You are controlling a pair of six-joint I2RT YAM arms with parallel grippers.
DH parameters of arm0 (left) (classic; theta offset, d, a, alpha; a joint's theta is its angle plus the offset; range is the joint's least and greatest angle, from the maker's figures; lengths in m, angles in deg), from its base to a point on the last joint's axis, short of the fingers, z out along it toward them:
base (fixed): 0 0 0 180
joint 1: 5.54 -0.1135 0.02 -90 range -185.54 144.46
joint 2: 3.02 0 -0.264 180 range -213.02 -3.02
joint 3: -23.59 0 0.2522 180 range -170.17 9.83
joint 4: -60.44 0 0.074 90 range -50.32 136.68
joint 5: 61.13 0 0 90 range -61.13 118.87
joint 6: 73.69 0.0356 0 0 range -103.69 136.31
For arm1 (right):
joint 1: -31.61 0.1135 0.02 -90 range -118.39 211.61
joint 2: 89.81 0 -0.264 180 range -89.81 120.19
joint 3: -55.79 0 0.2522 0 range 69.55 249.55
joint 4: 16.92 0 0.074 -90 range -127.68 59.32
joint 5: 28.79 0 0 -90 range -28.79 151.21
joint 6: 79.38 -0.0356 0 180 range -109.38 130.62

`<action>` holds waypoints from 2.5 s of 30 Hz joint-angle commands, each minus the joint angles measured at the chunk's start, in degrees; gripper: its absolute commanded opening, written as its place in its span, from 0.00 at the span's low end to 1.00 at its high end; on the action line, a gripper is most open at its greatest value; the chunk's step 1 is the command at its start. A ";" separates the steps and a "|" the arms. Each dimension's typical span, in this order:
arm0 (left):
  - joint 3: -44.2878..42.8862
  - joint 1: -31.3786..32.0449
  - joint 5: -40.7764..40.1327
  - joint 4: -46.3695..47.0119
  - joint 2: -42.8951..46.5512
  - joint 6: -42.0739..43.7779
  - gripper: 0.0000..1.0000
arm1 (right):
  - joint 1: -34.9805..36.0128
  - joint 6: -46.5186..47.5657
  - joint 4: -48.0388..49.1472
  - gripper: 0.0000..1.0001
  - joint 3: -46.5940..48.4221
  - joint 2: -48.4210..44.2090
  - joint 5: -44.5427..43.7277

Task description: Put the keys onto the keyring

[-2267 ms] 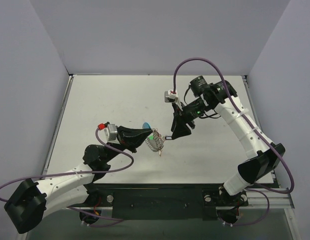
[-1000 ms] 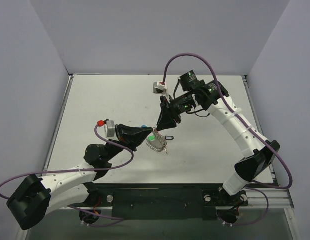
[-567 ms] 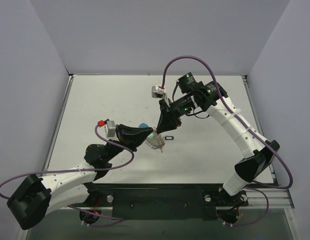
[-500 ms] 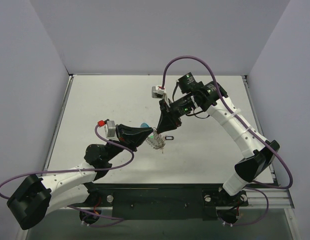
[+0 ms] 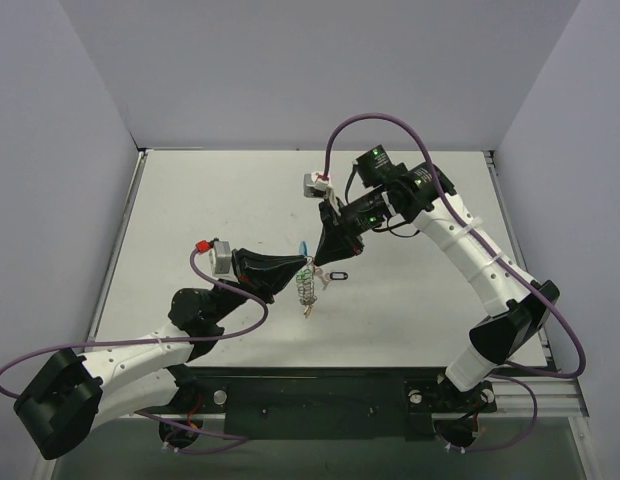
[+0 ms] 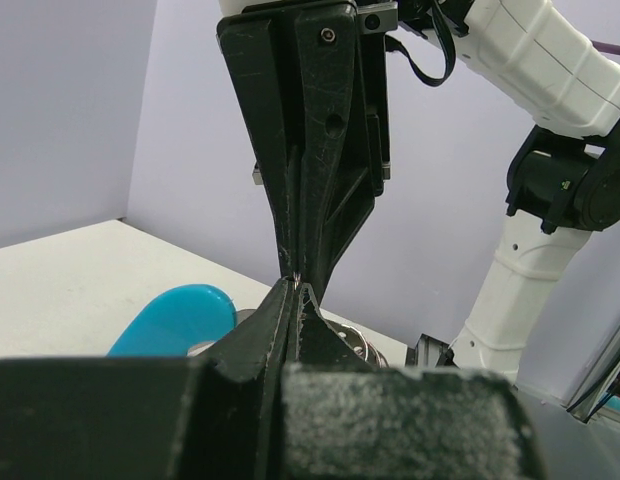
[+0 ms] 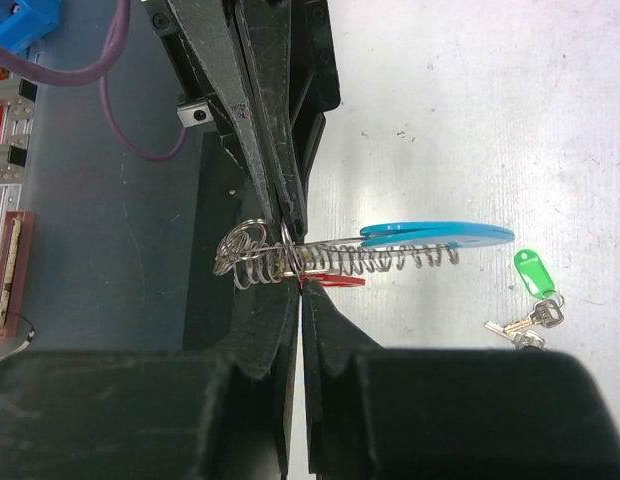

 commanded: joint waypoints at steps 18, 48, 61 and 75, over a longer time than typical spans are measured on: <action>-1.60 -0.41 -1.25 15.99 -1.74 -5.73 0.00 | 2.64 1.82 -1.16 0.00 -3.32 -0.20 -0.66; -9.94 -2.17 5.61 19.59 -2.71 -7.22 0.00 | -2.37 -10.39 7.19 0.00 -3.76 0.24 13.76; -14.78 -2.17 8.33 22.49 -7.10 -9.16 0.00 | -3.24 -12.50 7.28 0.00 1.34 1.99 16.13; -13.91 -2.25 10.62 22.58 -8.07 -9.51 0.00 | -4.04 -12.95 7.28 0.00 1.69 1.82 15.08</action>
